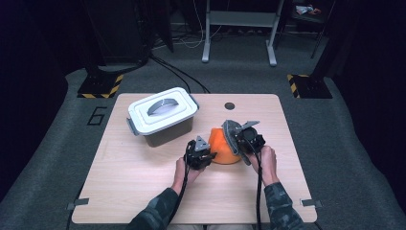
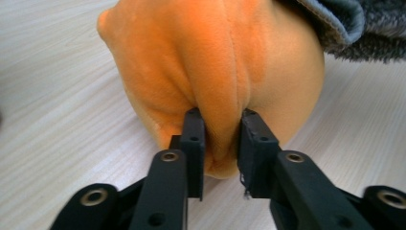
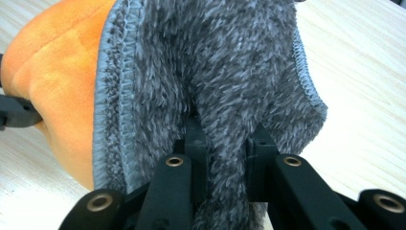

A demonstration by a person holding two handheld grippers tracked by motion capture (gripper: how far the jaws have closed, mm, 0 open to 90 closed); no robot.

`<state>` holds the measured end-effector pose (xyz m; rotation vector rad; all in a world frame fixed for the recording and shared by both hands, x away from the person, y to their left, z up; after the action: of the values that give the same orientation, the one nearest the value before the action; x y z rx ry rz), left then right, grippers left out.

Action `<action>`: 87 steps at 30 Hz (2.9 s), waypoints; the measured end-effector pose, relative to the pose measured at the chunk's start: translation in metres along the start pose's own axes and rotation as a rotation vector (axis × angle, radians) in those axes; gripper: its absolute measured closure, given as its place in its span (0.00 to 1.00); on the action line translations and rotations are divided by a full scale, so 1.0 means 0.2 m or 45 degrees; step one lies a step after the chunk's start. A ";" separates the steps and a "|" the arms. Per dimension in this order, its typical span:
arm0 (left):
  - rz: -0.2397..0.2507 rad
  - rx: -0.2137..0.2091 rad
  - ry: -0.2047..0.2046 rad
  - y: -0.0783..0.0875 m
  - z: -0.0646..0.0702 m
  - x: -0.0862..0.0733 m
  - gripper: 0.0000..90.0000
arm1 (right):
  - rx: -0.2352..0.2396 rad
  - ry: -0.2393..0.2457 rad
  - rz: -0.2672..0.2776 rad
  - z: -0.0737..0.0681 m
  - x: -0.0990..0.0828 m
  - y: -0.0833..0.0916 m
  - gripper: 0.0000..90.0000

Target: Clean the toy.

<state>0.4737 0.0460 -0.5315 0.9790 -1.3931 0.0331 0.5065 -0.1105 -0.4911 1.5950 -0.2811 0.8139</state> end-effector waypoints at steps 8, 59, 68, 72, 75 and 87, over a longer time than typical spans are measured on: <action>0.043 -0.008 0.136 0.06 0.02 0.06 0.90 | -0.014 -0.038 0.078 0.02 0.03 0.12 0.84; -0.003 0.007 0.137 0.05 0.06 -0.04 0.88 | -0.025 -0.095 -0.156 0.11 -0.18 -0.11 0.83; -0.011 0.014 0.136 0.06 0.06 -0.05 0.88 | -0.005 -0.145 -0.199 0.12 -0.22 -0.18 0.83; -0.011 0.015 0.140 0.06 0.05 -0.05 0.88 | -0.027 -0.157 -0.173 0.17 -0.21 -0.11 0.84; -0.013 0.015 0.133 0.06 0.05 -0.05 0.87 | -0.039 -0.161 -0.109 0.19 -0.17 -0.03 0.84; -0.015 0.017 0.121 0.07 0.05 -0.03 0.87 | 0.099 0.007 0.045 -0.10 0.07 0.17 0.83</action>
<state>0.4560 0.0513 -0.5308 0.9844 -1.3013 0.0800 0.4883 -0.0947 -0.4562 1.6642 -0.2775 0.8649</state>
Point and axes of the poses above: each handheld gripper's, and its own axes: y roughly backward along the jaws, x roughly out of its top, z roughly to its right, the point moved 7 cm from there along -y, roughly forward along the jaws, and after that the axes turned 14 degrees about -y, right-handed, at the moved point
